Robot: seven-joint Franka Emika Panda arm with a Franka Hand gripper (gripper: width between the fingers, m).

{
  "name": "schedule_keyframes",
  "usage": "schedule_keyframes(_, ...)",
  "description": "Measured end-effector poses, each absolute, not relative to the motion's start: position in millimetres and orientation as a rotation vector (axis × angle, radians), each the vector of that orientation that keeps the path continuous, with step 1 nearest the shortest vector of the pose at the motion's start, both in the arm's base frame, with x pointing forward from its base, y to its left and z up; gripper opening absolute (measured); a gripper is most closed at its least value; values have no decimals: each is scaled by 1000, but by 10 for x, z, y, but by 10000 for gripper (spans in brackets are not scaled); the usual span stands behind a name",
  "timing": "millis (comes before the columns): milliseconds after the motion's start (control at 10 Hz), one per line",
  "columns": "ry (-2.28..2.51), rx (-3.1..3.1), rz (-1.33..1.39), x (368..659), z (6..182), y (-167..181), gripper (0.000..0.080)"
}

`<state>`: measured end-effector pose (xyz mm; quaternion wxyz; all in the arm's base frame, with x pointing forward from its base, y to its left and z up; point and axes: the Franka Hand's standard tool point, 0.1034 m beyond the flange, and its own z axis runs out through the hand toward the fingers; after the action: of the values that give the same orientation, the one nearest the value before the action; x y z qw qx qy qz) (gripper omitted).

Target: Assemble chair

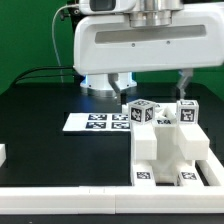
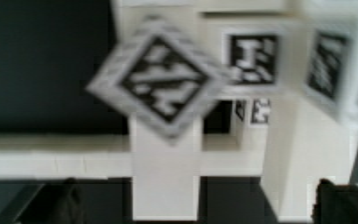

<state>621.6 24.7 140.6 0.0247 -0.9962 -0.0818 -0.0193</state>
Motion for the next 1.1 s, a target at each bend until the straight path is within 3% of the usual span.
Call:
schedule_keyframes(400,-756,-3046,-119,6152,1347,220,649)
schedule_keyframes(600,-745,-3049,-118,6145,1338,214,649)
schedule_keyframes(900,-672,-3052,-45,5896,1126,276,649)
schedule_keyframes(1100,-582,-3073,-26,5881,1070,286,622)
